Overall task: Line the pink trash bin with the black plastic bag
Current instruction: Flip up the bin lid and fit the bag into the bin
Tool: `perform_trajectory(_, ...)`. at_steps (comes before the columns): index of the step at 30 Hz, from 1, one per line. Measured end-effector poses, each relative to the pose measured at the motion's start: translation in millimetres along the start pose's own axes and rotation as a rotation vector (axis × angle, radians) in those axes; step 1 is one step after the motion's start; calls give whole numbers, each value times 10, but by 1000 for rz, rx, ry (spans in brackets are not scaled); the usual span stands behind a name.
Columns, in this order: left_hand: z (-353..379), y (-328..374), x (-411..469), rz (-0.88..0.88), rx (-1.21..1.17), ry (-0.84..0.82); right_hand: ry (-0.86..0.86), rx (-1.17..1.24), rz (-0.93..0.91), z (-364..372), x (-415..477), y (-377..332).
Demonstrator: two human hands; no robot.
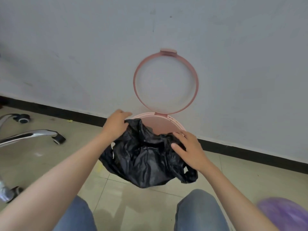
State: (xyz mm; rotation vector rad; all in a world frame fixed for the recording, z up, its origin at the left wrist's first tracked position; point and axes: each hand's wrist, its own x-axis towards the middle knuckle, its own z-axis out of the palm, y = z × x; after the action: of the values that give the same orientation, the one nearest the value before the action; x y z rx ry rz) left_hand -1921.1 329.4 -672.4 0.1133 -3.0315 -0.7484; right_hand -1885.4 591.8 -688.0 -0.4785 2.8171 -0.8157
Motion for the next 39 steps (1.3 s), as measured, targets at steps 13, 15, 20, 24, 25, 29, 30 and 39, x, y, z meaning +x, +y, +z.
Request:
perform_trajectory(13, 359, -117, -1207, 505, 542, -526, -270, -173, 80, 26, 52, -18)
perform_trajectory(15, 315, -208, -1114, 563, 581, -383, -131, -74, 129, -52, 194, -55)
perform_trajectory(20, 91, -108, -661, 440, 213, -155, 368, 390, 378, -93, 395, -106)
perform_trajectory(24, 143, 28, -504, 261, 169, -104, 600, 163, 59, -32, 122, -240)
perform_trajectory(25, 189, 25, -499, 237, 141, -123, 580, 0, -135, 0, 51, -265)
perform_trajectory(29, 226, 2, -539, 102, -17, -158, 187, -683, -544, 269, -125, -71)
perform_trajectory(30, 211, -2, -548, 81, -50, -164, 73, -766, -497, 319, -152, -1)
perform_trajectory(39, -27, -335, -437, -5, -34, -122, 194, -42, 251, -157, 258, 345)
